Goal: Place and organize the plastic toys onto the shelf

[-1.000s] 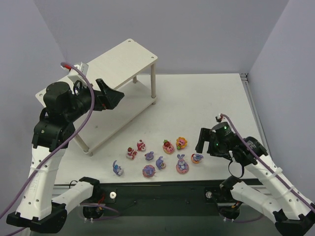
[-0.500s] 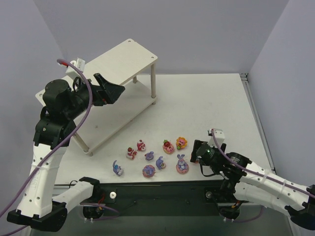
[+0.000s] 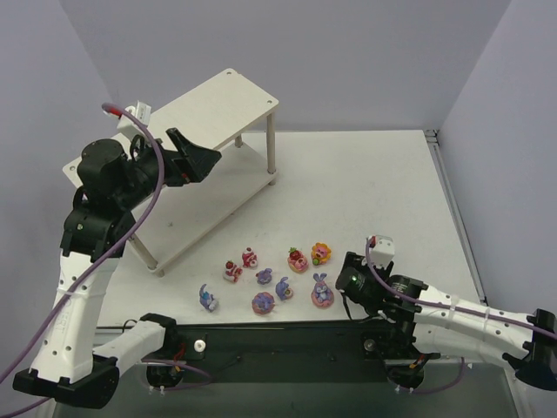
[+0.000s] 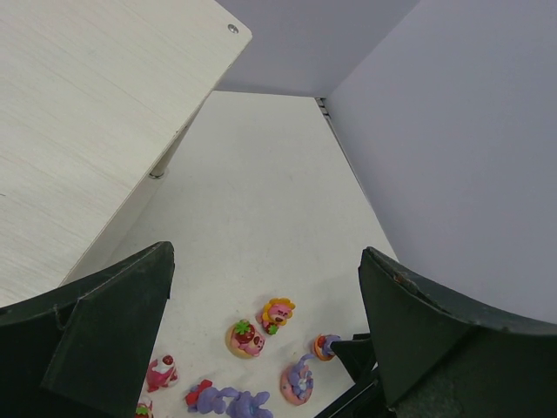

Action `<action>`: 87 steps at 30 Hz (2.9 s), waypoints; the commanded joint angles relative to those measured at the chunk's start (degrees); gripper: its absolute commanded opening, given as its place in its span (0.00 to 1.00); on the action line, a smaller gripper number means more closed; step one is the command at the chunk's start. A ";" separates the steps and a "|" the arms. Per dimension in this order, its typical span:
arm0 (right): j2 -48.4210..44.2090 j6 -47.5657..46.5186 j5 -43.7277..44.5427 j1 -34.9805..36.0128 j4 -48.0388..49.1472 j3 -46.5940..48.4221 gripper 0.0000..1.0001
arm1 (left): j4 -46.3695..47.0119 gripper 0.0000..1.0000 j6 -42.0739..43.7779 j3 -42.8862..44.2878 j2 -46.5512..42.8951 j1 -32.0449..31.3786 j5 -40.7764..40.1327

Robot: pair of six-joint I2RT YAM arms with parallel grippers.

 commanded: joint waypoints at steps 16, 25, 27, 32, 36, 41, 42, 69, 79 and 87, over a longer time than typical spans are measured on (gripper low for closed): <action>5.59 5.47 10.49 4.41 3.93 -4.45 0.52 | 3.38 0.97 0.35 4.15 2.98 0.11 -0.84; 7.35 4.68 10.67 4.41 7.09 -5.60 0.60 | 3.03 0.97 0.78 4.41 3.07 -0.24 -1.28; 8.05 4.68 10.49 4.41 7.62 -5.60 0.60 | 3.03 0.97 0.87 4.41 2.98 -0.42 -1.37; 9.28 4.33 9.79 4.41 9.20 -5.60 0.64 | 2.50 0.97 1.49 4.41 2.80 -0.51 -1.99; 9.98 4.15 9.17 4.41 10.35 -5.86 0.66 | 2.06 0.97 2.10 4.32 2.54 -0.94 -2.60; 10.60 4.94 8.47 4.24 10.44 -6.21 0.68 | 1.62 0.97 2.54 4.32 2.28 -1.21 -2.95; 10.77 5.55 8.12 4.15 10.35 -6.48 0.68 | 1.62 0.97 2.54 4.24 2.28 -1.38 -2.95; 8.14 -19.34 5.78 -5.75 12.26 10.27 0.00 | -2.15 0.97 2.98 5.46 1.22 -2.09 -7.78; 21.83 -45.57 -24.03 -21.51 20.02 36.81 0.00 | -10.86 0.97 2.19 10.91 0.52 -1.65 -21.76; 39.15 -53.94 -38.97 -22.13 28.18 48.80 0.00 | -14.02 0.97 1.49 10.13 -1.23 -0.68 -24.92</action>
